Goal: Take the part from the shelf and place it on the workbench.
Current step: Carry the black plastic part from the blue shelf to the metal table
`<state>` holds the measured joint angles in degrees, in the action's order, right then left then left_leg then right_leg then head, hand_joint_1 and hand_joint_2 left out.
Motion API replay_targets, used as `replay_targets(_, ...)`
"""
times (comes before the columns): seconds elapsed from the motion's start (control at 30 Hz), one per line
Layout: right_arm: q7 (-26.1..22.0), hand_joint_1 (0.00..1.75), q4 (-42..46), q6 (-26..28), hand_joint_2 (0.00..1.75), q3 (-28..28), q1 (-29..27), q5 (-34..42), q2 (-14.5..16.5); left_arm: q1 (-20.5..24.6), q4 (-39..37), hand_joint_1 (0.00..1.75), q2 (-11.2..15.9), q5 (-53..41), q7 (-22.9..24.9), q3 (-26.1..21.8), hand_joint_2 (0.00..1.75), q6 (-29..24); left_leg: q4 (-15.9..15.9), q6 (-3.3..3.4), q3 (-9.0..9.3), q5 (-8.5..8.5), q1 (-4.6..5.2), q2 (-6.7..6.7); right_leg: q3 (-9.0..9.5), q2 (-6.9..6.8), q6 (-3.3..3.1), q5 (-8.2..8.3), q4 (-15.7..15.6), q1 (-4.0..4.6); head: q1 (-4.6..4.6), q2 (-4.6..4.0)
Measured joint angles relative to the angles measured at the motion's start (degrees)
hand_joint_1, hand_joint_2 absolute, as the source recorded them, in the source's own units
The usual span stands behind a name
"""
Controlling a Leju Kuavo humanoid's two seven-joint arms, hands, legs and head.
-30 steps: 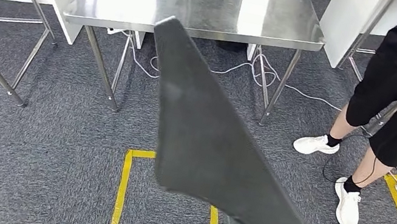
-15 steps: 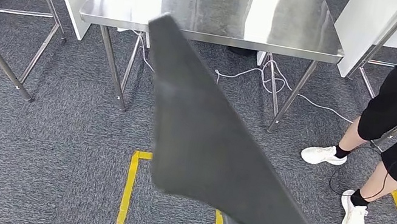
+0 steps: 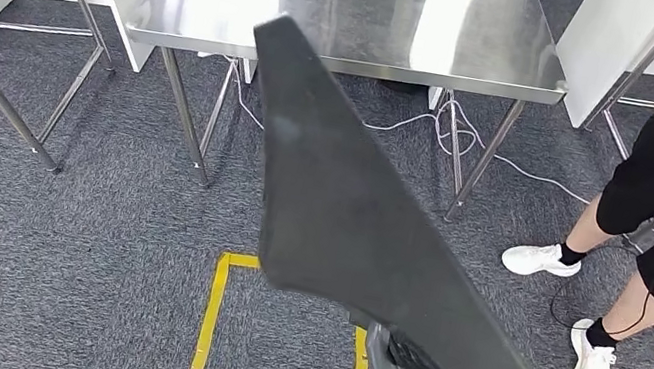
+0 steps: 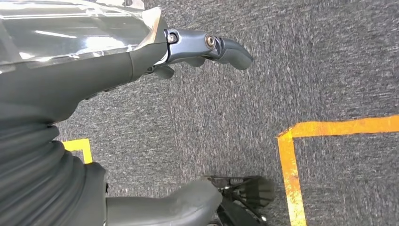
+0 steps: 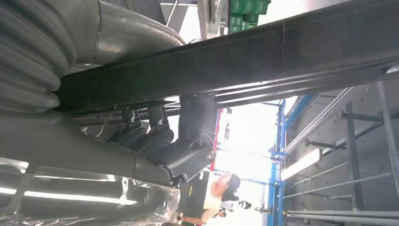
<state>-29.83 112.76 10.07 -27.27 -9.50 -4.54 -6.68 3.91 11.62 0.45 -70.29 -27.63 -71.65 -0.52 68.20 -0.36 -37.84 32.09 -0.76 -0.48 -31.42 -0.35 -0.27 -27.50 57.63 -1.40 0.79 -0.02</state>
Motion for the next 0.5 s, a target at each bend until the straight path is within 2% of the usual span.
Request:
replay_targets(0.03, 0.1, 1.75, 0.0, -0.1, 1.75, 0.0, 0.0, 0.0, 0.0, 0.0, 0.0, 0.00, 0.0, 0.0, 0.1, 0.0, 1.75, 0.0, 3.4, -0.15, -1.91, 1.12, -0.07, 0.06, 0.02, -0.02, -0.10, -0.07, 0.0, 0.06, -0.02, 0.00)
replay_targets(0.07, 0.1, 1.75, -0.1, -0.2, 1.75, -0.1, 0.1, 0.0, -0.1, 0.0, 0.0, 0.00, 0.0, 0.1, 0.2, 0.0, 1.75, 0.0, 5.3, -0.21, -3.12, 1.27, -0.13, 0.08, 0.08, -0.03, -0.16, -0.13, 0.0, 0.11, -0.01, 0.00)
replay_targets(0.1, 0.2, 1.75, -0.2, -0.4, 1.75, -0.1, 0.1, 0.0, -0.1, -0.1, 0.0, 0.00, 0.0, 0.2, 0.3, 0.0, 1.75, -0.1, 5.0, -0.17, -3.22, 0.29, -0.19, 0.11, 0.19, -0.03, -0.22, -0.20, 0.0, 0.13, -0.02, 0.00)
replay_targets(0.13, 0.3, 1.75, -0.3, -0.7, 1.75, -0.1, 0.1, 0.0, -0.1, -0.1, 0.0, 0.00, 0.0, 0.3, 0.5, 0.0, 1.75, -0.1, 2.4, -0.04, -2.13, -1.60, -0.23, 0.17, 0.37, -0.02, -0.22, -0.29, 0.0, 0.15, -0.01, 0.00)
replay_targets(0.2, 0.4, 1.75, -0.4, -1.2, 1.75, -0.1, 0.2, 0.0, -0.1, 0.0, 0.0, 0.00, 0.0, 0.7, 0.6, 0.0, 1.75, -0.3, -5.6, 0.40, 1.72, -5.30, -0.15, 0.42, 0.72, 0.00, -0.06, -0.55, 0.0, 0.29, -0.01, 0.00)
replay_targets(0.23, 0.4, 1.75, -0.4, -1.3, 1.75, -0.2, 0.3, 0.0, 0.0, 0.0, 0.0, 0.00, 0.0, 0.8, 0.7, 0.0, 1.75, -0.3, -8.5, 0.65, 3.09, -6.17, -0.02, 0.49, 0.78, 0.01, 0.13, -0.69, 0.0, 0.43, -0.04, 0.00)
replay_targets(0.27, 0.5, 1.75, -0.4, -1.4, 1.75, -0.2, 0.5, 0.0, 0.0, 0.1, 0.0, 0.00, 0.0, 0.9, 0.6, 0.0, 1.75, -0.2, -9.9, 0.89, 3.76, -6.33, 0.15, 0.50, 0.76, 0.01, 0.37, -0.81, 0.0, 0.55, -0.05, 0.00)
replay_targets(0.33, 0.7, 1.75, -0.4, -1.3, 1.75, -0.2, 0.6, 0.0, 0.0, 0.0, 0.0, 0.00, 0.0, 0.8, 0.4, 0.0, 1.75, 0.0, -10.3, 1.48, 3.87, -6.11, 0.48, 0.32, 0.73, -0.04, 1.01, -0.94, -0.2, 0.67, -0.05, 0.00)
replay_targets(0.4, 0.9, 1.75, -0.4, -1.0, 1.75, -0.2, 0.6, -0.2, 0.0, -0.1, 0.0, 0.00, 0.0, 0.6, 0.2, 0.0, 1.75, 0.4, -11.1, 2.28, 4.45, -6.46, 0.41, 0.23, 0.44, -0.38, 1.50, -1.49, 0.5, 0.93, -0.18, 0.00)
replay_targets(0.43, 1.0, 1.75, -0.3, -0.8, 1.75, -0.2, 0.6, -0.4, 0.0, 0.0, 0.0, 0.00, 0.0, 0.5, 0.1, 0.0, 1.75, 0.6, -11.5, 2.64, 4.75, -6.65, 0.33, 0.24, -0.41, -0.45, 1.42, -2.37, 2.2, 1.09, -0.29, 0.00)
replay_targets(0.5, 1.0, 1.75, -0.2, -0.4, 1.75, -0.2, 0.3, -1.0, 0.0, 0.0, 0.0, 0.00, -0.1, 0.2, -0.1, 0.0, 1.75, 0.9, -11.8, 3.07, 5.01, -6.69, 0.43, 0.26, -4.07, -0.30, 0.83, -5.28, 9.0, 1.11, -0.53, 0.00)
